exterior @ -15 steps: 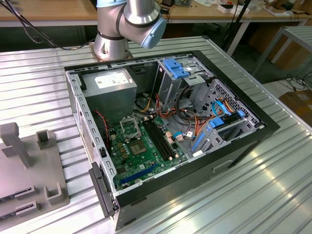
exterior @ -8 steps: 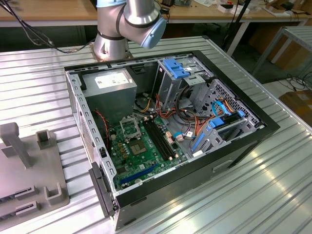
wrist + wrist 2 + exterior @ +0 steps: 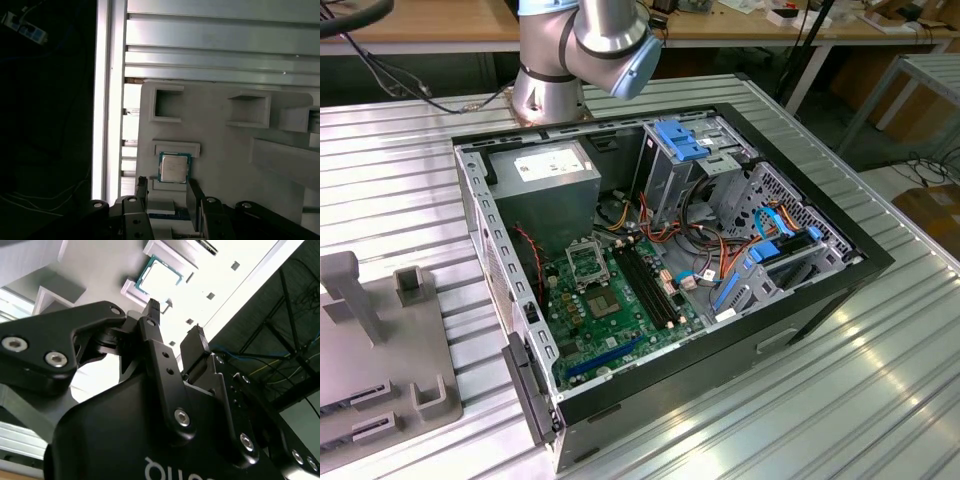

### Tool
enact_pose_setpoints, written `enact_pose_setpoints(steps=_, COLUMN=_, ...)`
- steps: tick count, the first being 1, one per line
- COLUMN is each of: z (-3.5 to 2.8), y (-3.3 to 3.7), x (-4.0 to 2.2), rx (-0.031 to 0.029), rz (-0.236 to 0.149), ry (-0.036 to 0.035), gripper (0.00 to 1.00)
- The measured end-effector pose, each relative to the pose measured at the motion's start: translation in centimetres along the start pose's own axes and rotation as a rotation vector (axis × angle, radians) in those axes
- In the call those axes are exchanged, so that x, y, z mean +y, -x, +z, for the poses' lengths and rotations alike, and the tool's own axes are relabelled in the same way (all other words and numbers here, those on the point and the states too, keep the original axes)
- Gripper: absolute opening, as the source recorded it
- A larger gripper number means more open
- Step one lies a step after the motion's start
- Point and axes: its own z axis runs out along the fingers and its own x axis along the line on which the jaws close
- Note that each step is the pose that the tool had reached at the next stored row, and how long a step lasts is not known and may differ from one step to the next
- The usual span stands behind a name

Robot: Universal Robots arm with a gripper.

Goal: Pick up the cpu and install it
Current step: 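Pick up the cpu and move it towards the insertion slot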

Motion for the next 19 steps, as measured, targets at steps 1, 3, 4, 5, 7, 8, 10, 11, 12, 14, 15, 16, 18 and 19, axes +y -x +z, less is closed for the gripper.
enact_pose_setpoints(steps=1, z=0.09, y=0.03, x=-0.01, rx=0.0, rz=0.0, ry=0.0, gripper=0.44)
enact_pose_setpoints(steps=3, z=0.13, y=0.04, x=-0.01, rx=0.0001, rz=0.0, ry=-0.0001, gripper=0.44)
enact_pose_setpoints(steps=4, z=0.13, y=0.05, x=-0.02, rx=0.0001, rz=0.0, ry=-0.0001, gripper=0.44)
enact_pose_setpoints(steps=5, z=0.15, y=0.05, x=-0.03, rx=0.0, rz=0.0, ry=0.0001, gripper=0.44)
enact_pose_setpoints(steps=7, z=0.17, y=0.06, x=-0.03, rx=0.0, rz=0.0, ry=0.0, gripper=0.44)
enact_pose_setpoints(steps=8, z=0.17, y=0.06, x=-0.03, rx=-0.0001, rz=0.0, ry=0.0, gripper=0.44)
enact_pose_setpoints(steps=10, z=0.17, y=0.05, x=-0.03, rx=0.0, rz=0.0, ry=0.0, gripper=0.44)
enact_pose_setpoints(steps=11, z=0.18, y=0.06, x=-0.03, rx=0.0001, rz=0.0, ry=0.0, gripper=0.44)
enact_pose_setpoints(steps=12, z=0.18, y=0.06, x=-0.03, rx=0.0002, rz=0.0, ry=-0.0001, gripper=0.44)
enact_pose_setpoints(steps=14, z=0.18, y=0.06, x=-0.03, rx=0.0004, rz=0.0, ry=-0.0005, gripper=0.44)
enact_pose_setpoints(steps=15, z=0.18, y=0.06, x=-0.03, rx=0.0004, rz=0.0, ry=-0.0007, gripper=0.44)
enact_pose_setpoints(steps=16, z=0.2, y=0.07, x=-0.03, rx=0.0004, rz=0.0, ry=-0.0007, gripper=0.44)
enact_pose_setpoints(steps=18, z=0.42, y=0.23, x=-0.05, rx=0.0004, rz=0.003, ry=-0.0007, gripper=0.44)
enact_pose_setpoints(steps=19, z=0.6, y=0.26, x=-0.04, rx=0.0001, rz=0.01, ry=-0.0006, gripper=0.44)
